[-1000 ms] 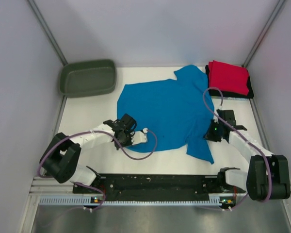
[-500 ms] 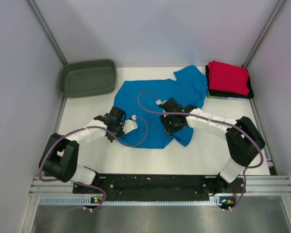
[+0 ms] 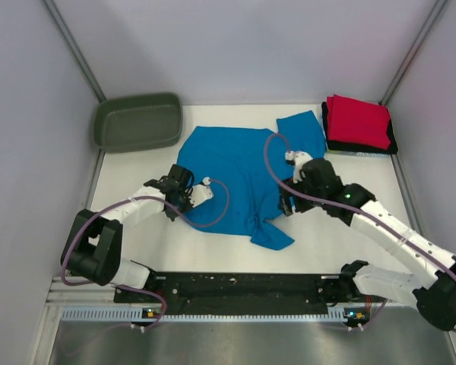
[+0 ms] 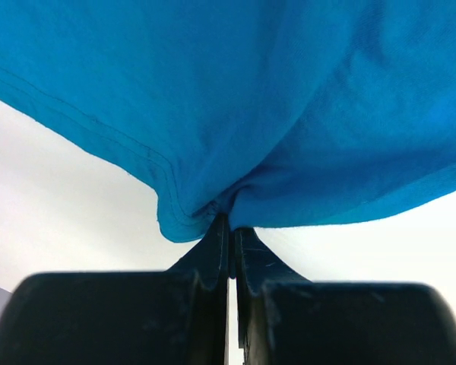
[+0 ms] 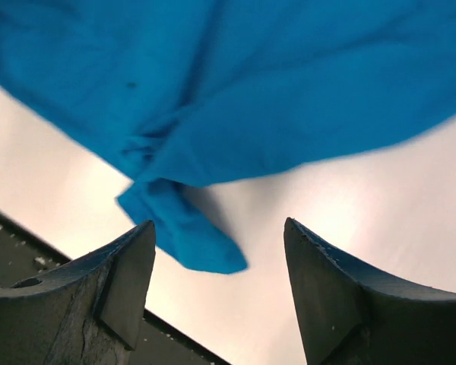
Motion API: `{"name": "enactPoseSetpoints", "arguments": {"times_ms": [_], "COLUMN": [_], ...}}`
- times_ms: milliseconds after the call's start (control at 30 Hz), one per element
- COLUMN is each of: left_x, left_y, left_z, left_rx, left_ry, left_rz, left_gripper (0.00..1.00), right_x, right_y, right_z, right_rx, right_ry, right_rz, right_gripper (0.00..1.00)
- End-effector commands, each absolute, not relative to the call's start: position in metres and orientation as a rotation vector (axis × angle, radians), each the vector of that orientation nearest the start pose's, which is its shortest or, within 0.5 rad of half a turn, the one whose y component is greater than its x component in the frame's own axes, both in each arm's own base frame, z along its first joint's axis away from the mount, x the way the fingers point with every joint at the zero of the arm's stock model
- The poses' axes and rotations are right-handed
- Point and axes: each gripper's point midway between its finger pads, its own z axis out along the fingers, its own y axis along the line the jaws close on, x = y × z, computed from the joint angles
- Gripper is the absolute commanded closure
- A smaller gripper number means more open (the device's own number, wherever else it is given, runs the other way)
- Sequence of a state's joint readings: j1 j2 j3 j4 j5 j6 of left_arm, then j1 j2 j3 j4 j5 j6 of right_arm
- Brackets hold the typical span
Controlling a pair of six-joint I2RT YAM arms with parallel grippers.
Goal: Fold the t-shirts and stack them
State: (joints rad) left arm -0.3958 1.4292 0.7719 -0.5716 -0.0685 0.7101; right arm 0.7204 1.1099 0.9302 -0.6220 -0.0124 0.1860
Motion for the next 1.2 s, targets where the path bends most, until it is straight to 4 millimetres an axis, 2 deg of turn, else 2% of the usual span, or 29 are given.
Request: {"name": "enactPoseSetpoints", "arguments": {"times_ms": [0, 167, 333, 467, 567, 633, 667, 700, 767, 800, 867, 933, 1000, 1067, 1167], "left_x": [0.276, 0.278, 0.276, 0.276, 0.276, 0.276, 0.277, 0.278, 0.278, 0.278, 0.282, 0.288, 0.294, 0.297, 0.298], "left_y": [-0.074, -0.074, -0.072, -0.073, -0.072, -0.072, -0.071, -0.072, -0.071, -0.07, -0.065, -0.058, -0.055, -0.057, -0.063], "left_z": [0.045, 0.053, 0.055, 0.057, 0.061, 0.063, 0.064, 0.067, 0.069, 0.072, 0.081, 0.099, 0.129, 0.168, 0.226], "left_rx": [1.432, 1.426, 1.426, 1.422, 1.41, 1.404, 1.404, 1.402, 1.391, 1.379, 1.333, 1.269, 1.203, 1.138, 1.086], "left_ry": [2.343, 2.324, 2.325, 2.32, 2.32, 2.315, 2.311, 2.304, 2.305, 2.309, 2.312, 2.309, 2.277, 2.217, 2.128], "left_rz": [0.168, 0.179, 0.189, 0.182, 0.188, 0.189, 0.191, 0.191, 0.197, 0.205, 0.235, 0.291, 0.318, 0.315, 0.286], "left_gripper": [1.0, 1.0, 1.0, 1.0, 1.0, 1.0, 1.0, 1.0, 1.0, 1.0, 1.0, 1.0, 1.0, 1.0, 1.0], "right_x": [0.212, 0.196, 0.175, 0.174, 0.176, 0.178, 0.179, 0.178, 0.176, 0.177, 0.184, 0.192, 0.204, 0.218, 0.223], "right_y": [0.169, 0.156, 0.164, 0.181, 0.188, 0.184, 0.182, 0.181, 0.18, 0.179, 0.173, 0.165, 0.156, 0.142, 0.116], "right_z": [0.122, 0.083, 0.051, 0.042, 0.036, 0.021, 0.015, 0.006, 0.002, 0.006, 0.022, 0.056, 0.102, 0.163, 0.237], "right_rx": [-0.375, -0.307, -0.193, -0.215, -0.278, -0.27, -0.262, -0.261, -0.267, -0.262, -0.246, -0.235, -0.208, -0.179, -0.17], "right_ry": [2.465, 2.595, 2.718, 2.672, 2.675, 2.715, 2.729, 2.761, 2.79, 2.782, 2.733, 2.655, 2.545, 2.396, 2.24], "right_rz": [0.543, 0.512, 0.605, 0.699, 0.626, 0.563, 0.537, 0.514, 0.504, 0.489, 0.454, 0.426, 0.413, 0.387, 0.313], "right_gripper": [0.34, 0.4, 0.43, 0.4, 0.36, 0.38, 0.45, 0.57, 0.89, 1.0, 1.0, 1.0, 1.0, 1.0, 1.0]}}
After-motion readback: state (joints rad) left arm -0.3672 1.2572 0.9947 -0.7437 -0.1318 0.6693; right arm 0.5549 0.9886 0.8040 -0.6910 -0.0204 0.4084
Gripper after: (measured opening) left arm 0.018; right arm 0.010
